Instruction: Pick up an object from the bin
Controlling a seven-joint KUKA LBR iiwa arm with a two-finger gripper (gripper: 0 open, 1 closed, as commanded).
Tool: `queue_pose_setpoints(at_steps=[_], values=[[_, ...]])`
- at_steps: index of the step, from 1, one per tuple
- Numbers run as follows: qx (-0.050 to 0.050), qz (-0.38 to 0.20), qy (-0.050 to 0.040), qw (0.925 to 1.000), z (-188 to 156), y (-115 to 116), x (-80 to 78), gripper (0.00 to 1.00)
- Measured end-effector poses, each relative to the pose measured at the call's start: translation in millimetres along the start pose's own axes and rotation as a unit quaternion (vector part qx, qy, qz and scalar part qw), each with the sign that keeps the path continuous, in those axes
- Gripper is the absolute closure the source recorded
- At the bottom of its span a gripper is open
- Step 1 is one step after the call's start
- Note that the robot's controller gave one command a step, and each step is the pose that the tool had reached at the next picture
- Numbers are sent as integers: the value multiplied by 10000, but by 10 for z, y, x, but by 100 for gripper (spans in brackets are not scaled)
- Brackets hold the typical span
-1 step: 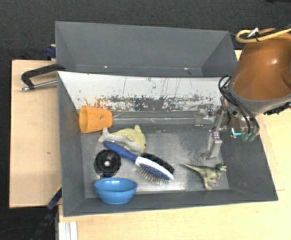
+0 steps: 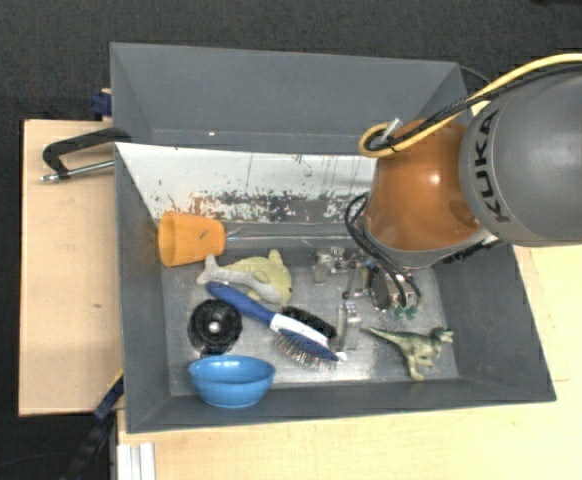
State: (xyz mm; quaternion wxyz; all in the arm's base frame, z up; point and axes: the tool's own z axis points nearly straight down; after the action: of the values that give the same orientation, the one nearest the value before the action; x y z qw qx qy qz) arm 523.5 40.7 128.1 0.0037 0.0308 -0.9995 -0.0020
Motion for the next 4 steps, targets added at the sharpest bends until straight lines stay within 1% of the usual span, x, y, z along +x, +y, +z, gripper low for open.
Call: queue_pose_setpoints(at_steps=[1,2,3,4], values=[[24,-564,40,9984,576,-38,267,0],[19,-557,-31,9984,577,-28,239,100],[15,-59,-100,9999,328,-60,-381,100],[17,-66,-70,10000,343,-60,-356,0]])
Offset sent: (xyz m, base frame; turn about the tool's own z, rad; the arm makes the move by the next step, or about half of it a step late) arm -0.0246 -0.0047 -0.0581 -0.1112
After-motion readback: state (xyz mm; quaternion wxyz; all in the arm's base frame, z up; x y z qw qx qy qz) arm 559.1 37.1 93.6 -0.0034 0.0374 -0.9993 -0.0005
